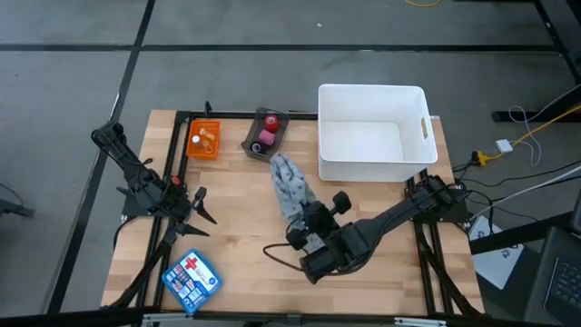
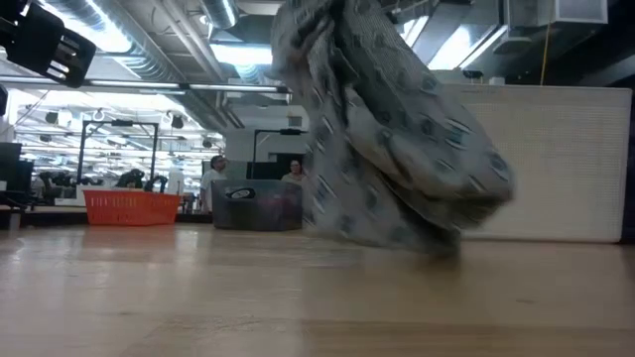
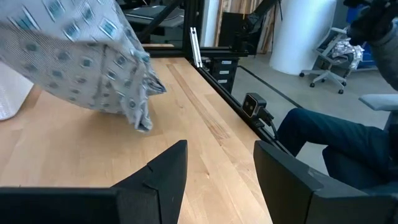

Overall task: Pick & place medical supplies in basket/bin
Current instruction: Put the blue patient gown into the white bin

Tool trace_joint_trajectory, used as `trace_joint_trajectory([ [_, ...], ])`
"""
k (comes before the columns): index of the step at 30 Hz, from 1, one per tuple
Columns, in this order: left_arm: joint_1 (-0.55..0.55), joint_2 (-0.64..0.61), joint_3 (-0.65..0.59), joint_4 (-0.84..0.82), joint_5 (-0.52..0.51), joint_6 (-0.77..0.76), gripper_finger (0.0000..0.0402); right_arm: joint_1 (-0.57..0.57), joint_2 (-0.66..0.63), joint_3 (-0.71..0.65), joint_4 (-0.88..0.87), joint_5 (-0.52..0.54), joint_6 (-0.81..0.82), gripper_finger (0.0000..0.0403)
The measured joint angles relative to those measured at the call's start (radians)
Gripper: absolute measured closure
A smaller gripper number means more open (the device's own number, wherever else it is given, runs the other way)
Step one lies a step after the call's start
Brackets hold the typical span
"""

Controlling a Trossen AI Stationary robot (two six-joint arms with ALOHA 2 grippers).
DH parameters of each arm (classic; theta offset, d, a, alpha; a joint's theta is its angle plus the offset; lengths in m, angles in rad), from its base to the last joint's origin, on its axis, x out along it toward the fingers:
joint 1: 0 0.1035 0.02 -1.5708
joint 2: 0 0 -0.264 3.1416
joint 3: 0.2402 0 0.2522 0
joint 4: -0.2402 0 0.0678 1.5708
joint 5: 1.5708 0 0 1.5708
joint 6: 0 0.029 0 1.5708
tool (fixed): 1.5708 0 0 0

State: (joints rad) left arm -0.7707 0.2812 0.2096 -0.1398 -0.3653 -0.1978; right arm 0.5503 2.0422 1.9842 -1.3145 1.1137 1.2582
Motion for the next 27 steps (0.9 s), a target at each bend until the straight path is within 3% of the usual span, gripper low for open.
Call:
trace_joint_trajectory([
  [10,0.000,0.000,0.000,0.000,0.000,0.000,0.0219,-0.038,-0.081,0.000,0.058,0.150,-0.128,0.0403],
  [18,0.000,0.000,0.000,0.000,0.000,0.001,0.0219,-0.068,-0.186,0.001,0.294,0.278,-0.468,0.0403],
  [27,0.000,0.000,0.000,0.000,0.000,0.001,0.0219,-0.149,-0.305,0.001,0.562,0.297,-0.885,0.0403],
])
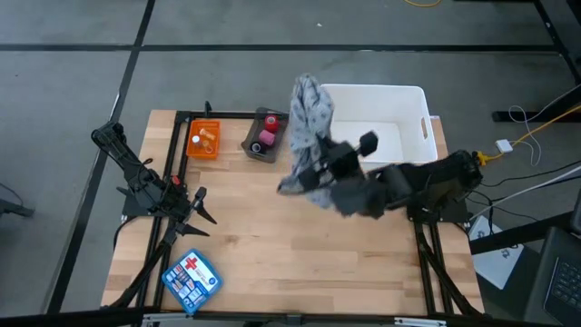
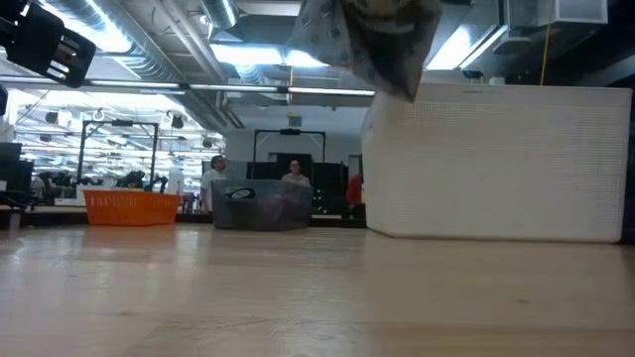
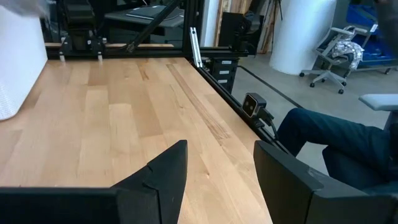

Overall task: Pick & place medical supplies in basket/bin
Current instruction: Put the blue patient gown into the white bin

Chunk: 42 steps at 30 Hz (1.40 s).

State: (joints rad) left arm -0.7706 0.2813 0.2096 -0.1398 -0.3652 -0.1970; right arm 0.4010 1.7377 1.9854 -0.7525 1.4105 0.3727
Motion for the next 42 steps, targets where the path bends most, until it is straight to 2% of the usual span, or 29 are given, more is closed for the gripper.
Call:
trace_joint_trajectory([
  [12,0.000,0.000,0.000,0.000,0.000,-0.002,0.0219,-0.142,-0.137,0.000,0.408,-0.061,-0.564,0.0403],
  [16,0.000,0.000,0.000,0.000,0.000,-0.019,0.0219,-0.176,-0.172,0.001,0.425,-0.059,-0.651,0.0403],
  [22,0.000,0.000,-0.002,-0.028,-0.019,-0.065,0.0219,-0.242,-0.184,0.001,0.358,0.022,-0.729,0.0403],
  [26,0.000,0.000,-0.032,-0.014,-0.045,-0.070,0.0219,-0.302,-0.184,0.001,0.217,0.021,-0.651,0.0403],
  [32,0.000,0.000,-0.075,-0.008,-0.044,-0.106,0.0219,-0.407,-0.183,0.001,-0.139,0.002,-0.337,0.0403],
  [37,0.000,0.000,-0.075,-0.009,-0.045,-0.115,0.0219,-0.496,-0.179,-0.003,-0.409,-0.069,-0.084,0.0403],
  [42,0.000,0.000,-0.075,-0.006,-0.045,-0.115,0.0219,-0.558,-0.175,-0.067,-0.512,-0.103,0.037,0.0403],
])
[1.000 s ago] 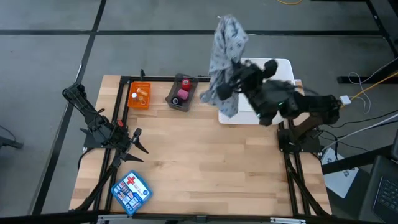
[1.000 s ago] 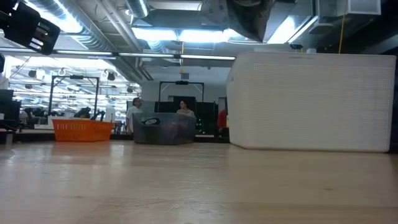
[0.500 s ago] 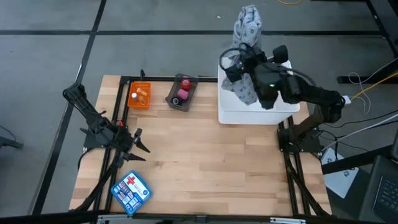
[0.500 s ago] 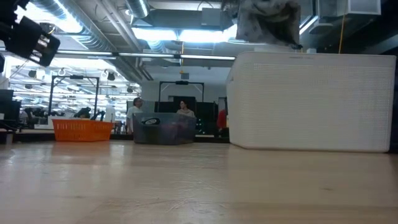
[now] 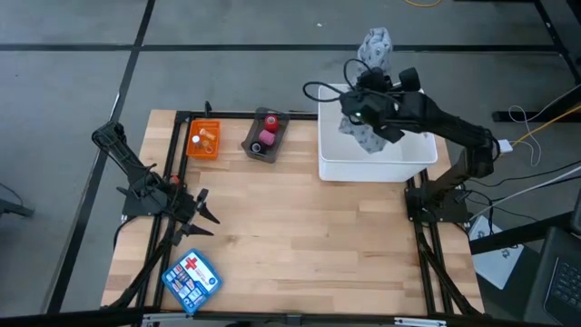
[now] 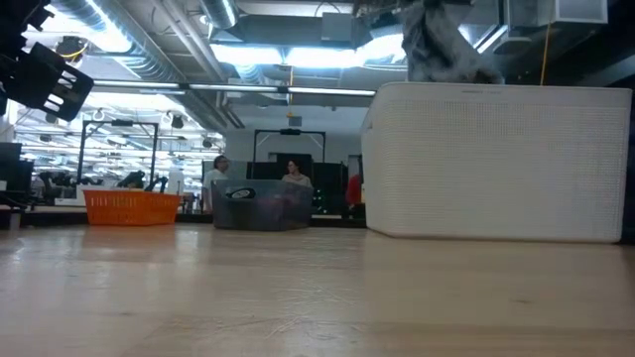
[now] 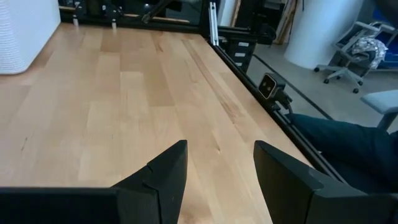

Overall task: Pick & place medical supplies in basket/bin
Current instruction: Put the blue patient gown into the white bin

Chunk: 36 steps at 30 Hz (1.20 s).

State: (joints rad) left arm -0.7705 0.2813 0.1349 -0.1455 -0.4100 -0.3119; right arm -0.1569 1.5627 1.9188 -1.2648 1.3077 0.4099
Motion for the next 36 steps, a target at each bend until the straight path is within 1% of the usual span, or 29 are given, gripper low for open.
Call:
trace_joint_trajectory([
  [6,0.000,0.000,0.000,0.000,-0.001,0.007,0.0219,-0.069,0.000,-0.148,0.001,-0.078,0.057,0.0403],
  [14,0.000,0.000,0.000,0.000,-0.001,0.007,0.0219,-0.124,0.000,-0.395,0.008,-0.185,0.209,0.0403],
  [21,0.000,0.000,0.000,0.000,-0.001,0.009,0.0219,-0.145,0.000,-0.596,0.027,-0.334,0.313,0.0403],
  [26,0.000,0.000,0.000,0.000,-0.001,0.010,0.0219,-0.160,0.000,-0.722,0.113,-0.445,0.303,0.0403],
  [29,0.000,0.000,0.000,0.001,-0.001,0.010,0.0219,-0.180,-0.001,-0.778,0.189,-0.536,0.253,0.0403],
  [32,0.000,0.000,0.000,0.007,-0.007,0.011,0.0219,-0.201,-0.001,-0.809,0.242,-0.604,0.212,0.0403],
  [35,0.000,0.000,0.000,0.008,-0.008,0.012,0.0219,-0.222,-0.001,-0.814,0.281,-0.664,0.178,0.0403],
  [36,0.000,0.000,0.000,0.008,-0.008,0.012,0.0219,-0.230,-0.001,-0.814,0.298,-0.698,0.158,0.0403],
])
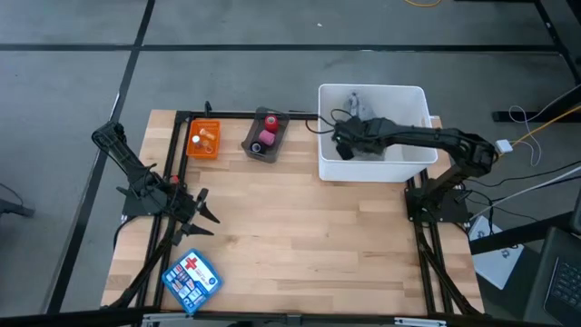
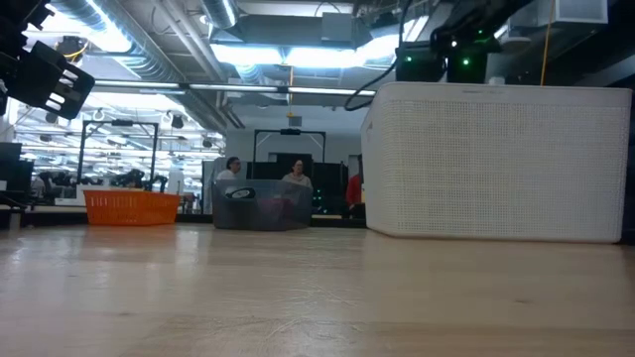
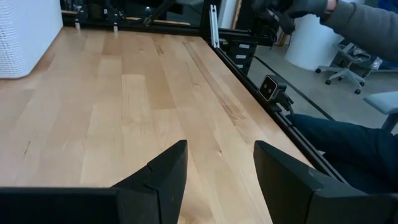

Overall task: Pick & place medical supplies in basket/bin
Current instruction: Put the blue patient gown into the white bin

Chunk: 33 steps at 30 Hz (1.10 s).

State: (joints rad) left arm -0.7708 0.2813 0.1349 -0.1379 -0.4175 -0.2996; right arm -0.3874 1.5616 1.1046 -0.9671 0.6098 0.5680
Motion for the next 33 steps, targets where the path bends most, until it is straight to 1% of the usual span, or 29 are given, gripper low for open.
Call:
trace_joint_trajectory([
  [3,0.000,0.000,0.000,0.000,0.000,0.000,0.0219,-0.033,0.000,0.000,0.049,-0.160,-0.061,0.0403],
  [4,0.000,0.000,0.000,0.000,0.000,0.000,0.0219,-0.042,0.000,0.000,0.060,-0.199,-0.078,0.0403],
  [6,0.000,0.000,0.000,0.000,-0.001,-0.004,0.0219,-0.052,0.000,0.000,0.069,-0.213,-0.082,0.0402],
  [10,0.000,0.000,0.000,0.000,0.000,-0.004,0.0219,-0.059,0.000,-0.001,0.070,-0.184,-0.062,0.0396],
  [13,0.000,0.000,0.000,0.000,0.000,-0.004,0.0219,-0.059,0.000,-0.001,0.070,-0.226,-0.065,0.0382],
  [15,0.000,0.000,0.000,0.000,0.000,-0.004,0.0219,-0.058,0.000,-0.001,0.067,-0.234,-0.061,0.0362],
  [17,0.000,0.000,0.000,0.000,-0.001,-0.004,0.0219,-0.058,0.000,-0.001,0.065,-0.233,-0.053,0.0333],
  [23,0.000,0.000,0.000,0.000,0.000,-0.004,0.0219,-0.054,0.000,-0.001,0.065,-0.204,-0.004,0.0228],
  [27,0.000,0.000,0.000,0.000,0.000,-0.004,0.0219,-0.054,0.000,-0.001,0.062,-0.209,-0.003,0.0166],
  [30,0.000,0.000,0.000,0.000,0.000,-0.004,0.0219,-0.054,0.000,-0.001,0.062,-0.210,0.000,0.0136],
  [33,0.000,0.000,0.000,0.000,0.000,-0.004,0.0219,-0.054,0.000,0.006,0.058,-0.233,0.000,0.0121],
])
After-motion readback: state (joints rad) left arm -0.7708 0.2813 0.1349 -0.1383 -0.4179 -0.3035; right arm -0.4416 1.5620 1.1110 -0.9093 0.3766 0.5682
